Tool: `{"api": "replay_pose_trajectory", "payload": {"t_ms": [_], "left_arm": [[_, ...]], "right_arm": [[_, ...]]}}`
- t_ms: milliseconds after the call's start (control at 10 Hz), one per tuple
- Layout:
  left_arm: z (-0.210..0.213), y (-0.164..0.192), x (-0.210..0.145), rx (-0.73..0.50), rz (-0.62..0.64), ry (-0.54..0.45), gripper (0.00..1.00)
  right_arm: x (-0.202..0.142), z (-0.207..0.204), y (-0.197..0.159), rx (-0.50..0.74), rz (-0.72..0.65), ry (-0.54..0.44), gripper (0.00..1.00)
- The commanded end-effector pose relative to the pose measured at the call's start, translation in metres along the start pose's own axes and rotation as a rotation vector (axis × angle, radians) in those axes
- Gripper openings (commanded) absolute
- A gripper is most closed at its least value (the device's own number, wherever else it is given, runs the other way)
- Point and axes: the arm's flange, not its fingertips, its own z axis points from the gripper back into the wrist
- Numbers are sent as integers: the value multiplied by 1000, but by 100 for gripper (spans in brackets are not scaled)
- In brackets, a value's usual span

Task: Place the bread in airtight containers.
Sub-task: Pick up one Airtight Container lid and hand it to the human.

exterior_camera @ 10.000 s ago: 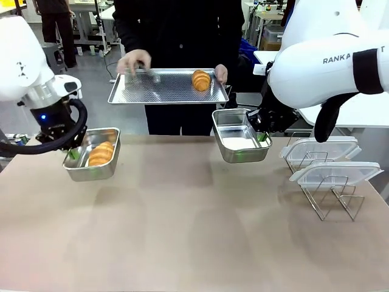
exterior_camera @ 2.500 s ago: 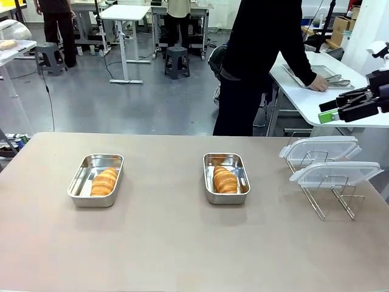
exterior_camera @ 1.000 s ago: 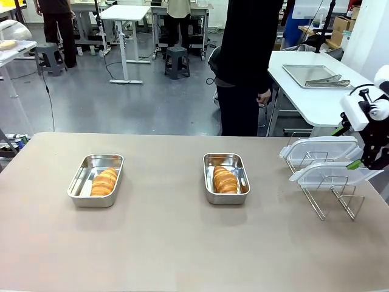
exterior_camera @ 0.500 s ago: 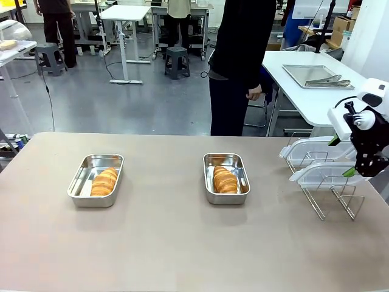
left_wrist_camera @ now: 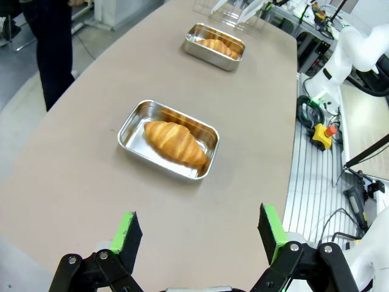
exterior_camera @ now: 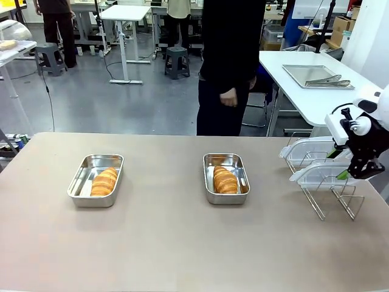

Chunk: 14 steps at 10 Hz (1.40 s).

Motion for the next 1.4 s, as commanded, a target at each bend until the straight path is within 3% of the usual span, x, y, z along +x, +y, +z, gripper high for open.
{"api": "replay_pose_trajectory", "payload": {"t_ms": [0, 700, 800, 1000, 1300], "left_arm": [[1, -2, 1, -3, -9, 1, 100], [1, -2, 1, -3, -9, 1, 100], [1, -2, 1, -3, -9, 1, 100], [1, -2, 1, -3, -9, 1, 100], [1, -2, 1, -3, -9, 1, 100]], "right_arm": [[2, -9, 33, 0, -20, 58, 0], [7, 6, 27, 24, 8, 114, 0], [5, 13, 22, 8, -20, 26, 0], [3, 45, 12, 11, -48, 88, 0], [22, 145, -4, -109, -132, 177, 0]]}}
